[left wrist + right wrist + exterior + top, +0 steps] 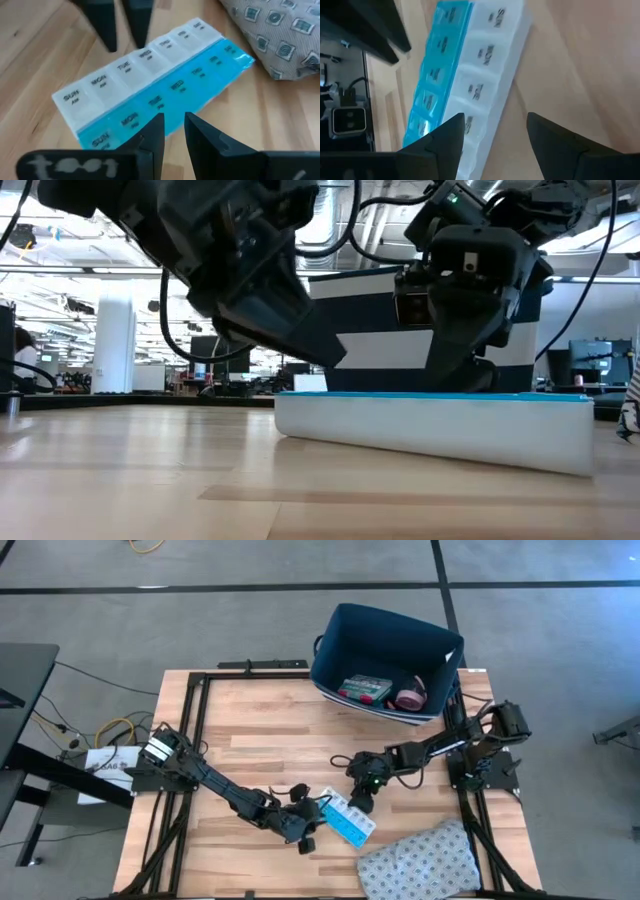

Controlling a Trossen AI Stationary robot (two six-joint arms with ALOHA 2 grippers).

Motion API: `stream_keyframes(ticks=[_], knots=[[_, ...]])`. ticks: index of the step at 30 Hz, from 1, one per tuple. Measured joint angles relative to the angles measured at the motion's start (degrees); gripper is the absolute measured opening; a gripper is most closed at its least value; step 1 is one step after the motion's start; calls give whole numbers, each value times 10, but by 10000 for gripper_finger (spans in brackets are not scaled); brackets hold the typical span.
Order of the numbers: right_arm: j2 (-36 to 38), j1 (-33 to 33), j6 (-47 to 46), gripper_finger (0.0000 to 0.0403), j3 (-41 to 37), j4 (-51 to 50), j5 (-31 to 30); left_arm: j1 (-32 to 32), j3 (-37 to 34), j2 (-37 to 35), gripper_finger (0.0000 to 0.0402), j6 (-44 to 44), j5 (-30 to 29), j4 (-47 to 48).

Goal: Pick & place medical supplies in basket/bin
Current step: Put the pill organizer into the bin

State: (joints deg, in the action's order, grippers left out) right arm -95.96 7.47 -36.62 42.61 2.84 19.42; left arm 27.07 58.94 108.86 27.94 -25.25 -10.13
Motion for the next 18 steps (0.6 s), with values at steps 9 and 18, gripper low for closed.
stream_keyframes(ticks=[9,18], knots=[[0,28,0,203,0,-6,-10,0,1,0,66,38,1,89],[1,34,-14,203,0,-6,-15,-1,1,-1,66,42,-7,97]])
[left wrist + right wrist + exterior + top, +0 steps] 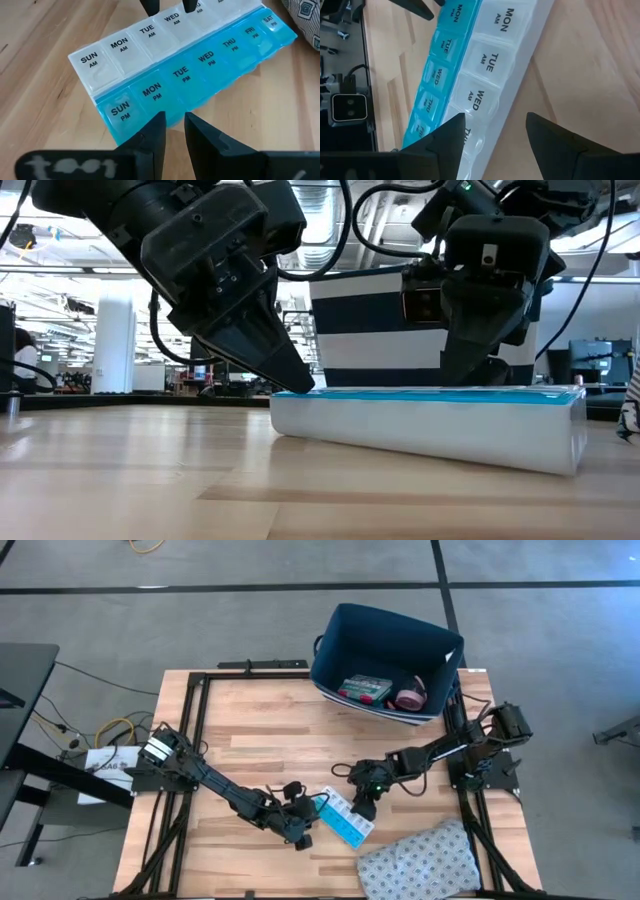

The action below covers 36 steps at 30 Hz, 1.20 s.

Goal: Pick & place medical supplies in basket/bin
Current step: Put the pill organizer into the bin

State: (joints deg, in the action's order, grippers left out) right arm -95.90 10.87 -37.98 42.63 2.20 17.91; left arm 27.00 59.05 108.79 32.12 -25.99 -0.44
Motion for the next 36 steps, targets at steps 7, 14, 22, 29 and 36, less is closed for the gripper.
stream_keyframes(ticks=[7,14,22,29,36], knots=[[0,1,-40,205,0,14,1,0,0,-1,66,7,0,23],[0,8,-56,205,1,54,4,0,-2,1,66,13,-8,32],[-31,12,-59,205,0,80,13,-7,-3,2,66,-10,-48,8],[-113,10,-67,206,40,103,71,-24,-2,-2,66,-13,-41,3],[-139,10,-52,205,91,109,66,-28,-1,1,66,-14,-7,-14]])
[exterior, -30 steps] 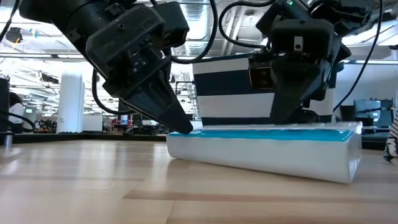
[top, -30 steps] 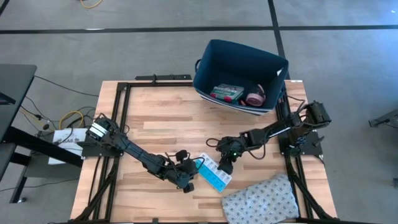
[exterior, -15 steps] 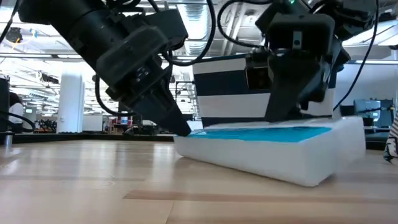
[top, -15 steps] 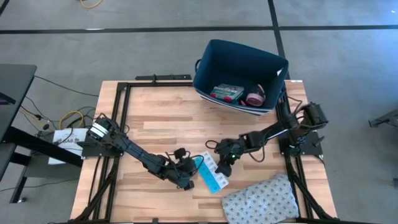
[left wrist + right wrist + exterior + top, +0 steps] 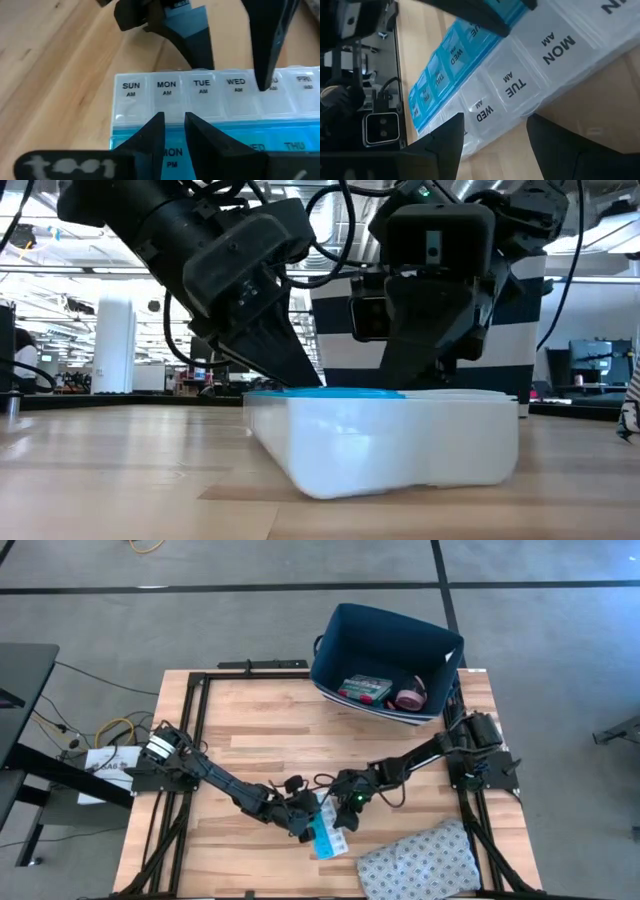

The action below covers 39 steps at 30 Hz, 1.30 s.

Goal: Pick & place medical supplies in basket/bin
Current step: Put the pill organizer into the bin

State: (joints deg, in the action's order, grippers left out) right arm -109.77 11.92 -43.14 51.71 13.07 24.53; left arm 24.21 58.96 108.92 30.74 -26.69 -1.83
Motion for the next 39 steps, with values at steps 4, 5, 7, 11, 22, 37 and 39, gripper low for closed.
stream_keyframes(ticks=[4,5,7,11,22,37,39], knots=[[0,-3,1,205,8,-6,-1,11,0,-3,66,-2,-27,12],[0,-5,1,205,9,-4,-3,15,0,-6,66,-2,-46,15],[1,-8,1,205,10,-2,-3,23,3,-19,66,-2,-69,23],[-4,-8,-1,205,10,-6,2,45,9,-49,66,-3,-74,37],[-3,-8,-19,205,10,-3,-3,109,8,-7,66,104,-67,68],[-3,-2,-53,205,7,12,-12,121,12,66,55,136,-110,11],[-4,4,-61,205,7,23,-16,128,11,66,42,141,-112,13]])
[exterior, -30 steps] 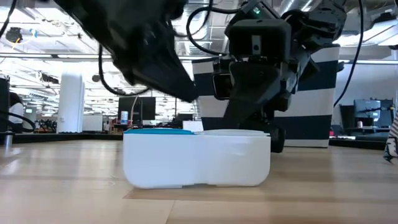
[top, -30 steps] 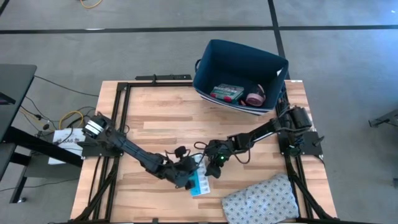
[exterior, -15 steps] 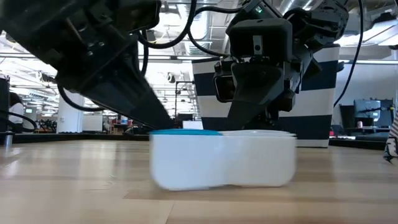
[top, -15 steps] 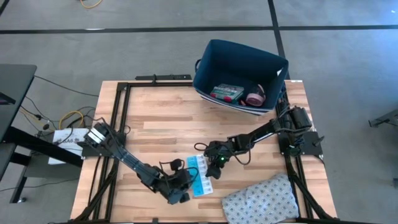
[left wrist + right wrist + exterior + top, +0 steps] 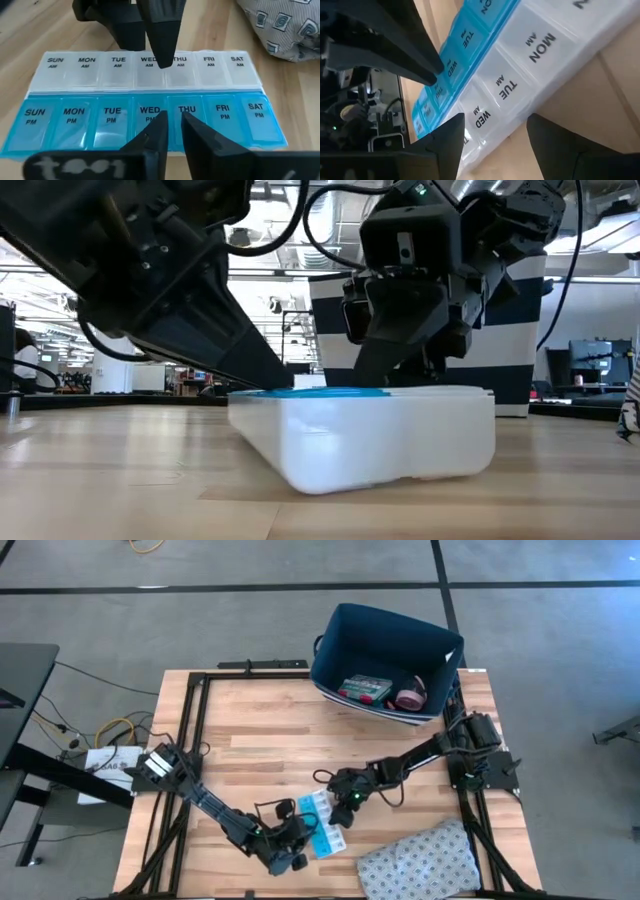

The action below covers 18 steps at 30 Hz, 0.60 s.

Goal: Pick & place medical supplies in basket/bin
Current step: Put the pill organizer into the bin

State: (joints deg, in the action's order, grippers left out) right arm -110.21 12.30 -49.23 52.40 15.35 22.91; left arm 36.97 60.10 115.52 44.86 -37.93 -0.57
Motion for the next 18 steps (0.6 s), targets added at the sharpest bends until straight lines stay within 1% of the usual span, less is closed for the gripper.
stream_keyframes(ticks=[6,11,15,18], knots=[[0,23,-25,205,0,25,-54,15,-2,2,4,38,-15,-5],[0,38,-50,205,0,66,-64,27,-2,2,1,60,-20,0],[2,49,-48,205,3,89,-81,35,-2,3,0,62,-23,-1],[3,50,-49,205,5,104,-82,35,-3,6,0,68,-21,1]])
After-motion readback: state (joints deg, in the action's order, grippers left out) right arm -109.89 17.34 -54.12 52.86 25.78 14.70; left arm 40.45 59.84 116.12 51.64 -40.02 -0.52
